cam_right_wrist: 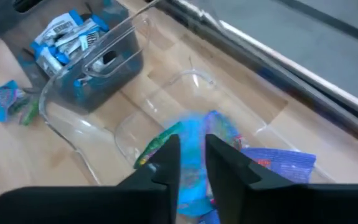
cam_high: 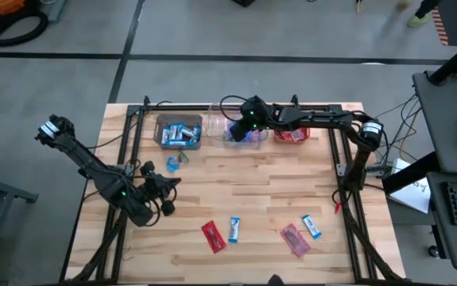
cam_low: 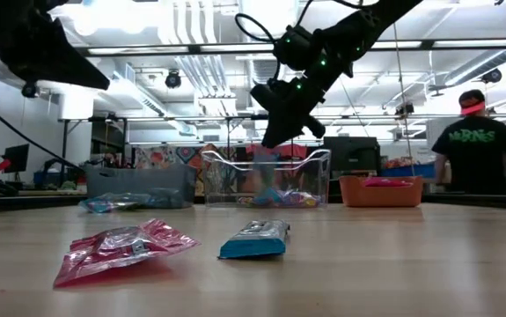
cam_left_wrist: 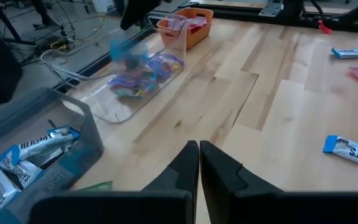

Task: Sort candy
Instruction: Put the light blue candy into the transparent bin, then put the red candy into the orange bin

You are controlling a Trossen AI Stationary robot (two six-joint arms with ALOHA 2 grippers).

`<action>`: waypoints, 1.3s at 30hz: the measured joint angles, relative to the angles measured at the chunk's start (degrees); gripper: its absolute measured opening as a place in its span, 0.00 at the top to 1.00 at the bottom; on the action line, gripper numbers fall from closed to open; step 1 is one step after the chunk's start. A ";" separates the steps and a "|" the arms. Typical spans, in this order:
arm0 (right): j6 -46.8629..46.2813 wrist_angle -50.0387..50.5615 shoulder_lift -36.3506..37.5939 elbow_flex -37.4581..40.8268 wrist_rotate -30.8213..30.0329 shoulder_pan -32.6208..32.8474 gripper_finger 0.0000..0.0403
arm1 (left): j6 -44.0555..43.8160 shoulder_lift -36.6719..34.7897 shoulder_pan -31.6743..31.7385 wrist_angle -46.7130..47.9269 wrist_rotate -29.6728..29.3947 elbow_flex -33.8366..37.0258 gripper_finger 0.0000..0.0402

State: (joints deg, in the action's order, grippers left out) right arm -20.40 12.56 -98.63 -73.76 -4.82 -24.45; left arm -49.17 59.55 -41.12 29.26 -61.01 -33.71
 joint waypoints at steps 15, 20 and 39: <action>3.16 1.20 4.15 0.00 4.37 1.15 0.56 | -2.41 0.40 0.00 -0.33 0.00 0.02 1.00; 8.45 2.42 7.77 -0.02 11.06 5.09 0.57 | -2.41 0.40 0.00 -0.55 0.02 0.04 1.00; 11.19 24.81 11.63 -0.07 11.28 29.30 0.60 | 23.03 3.49 0.00 -24.54 8.31 0.11 0.85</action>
State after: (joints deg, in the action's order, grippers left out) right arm -9.21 37.36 -87.00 -73.82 6.46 4.86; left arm -26.13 63.03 -41.12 4.71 -52.71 -33.61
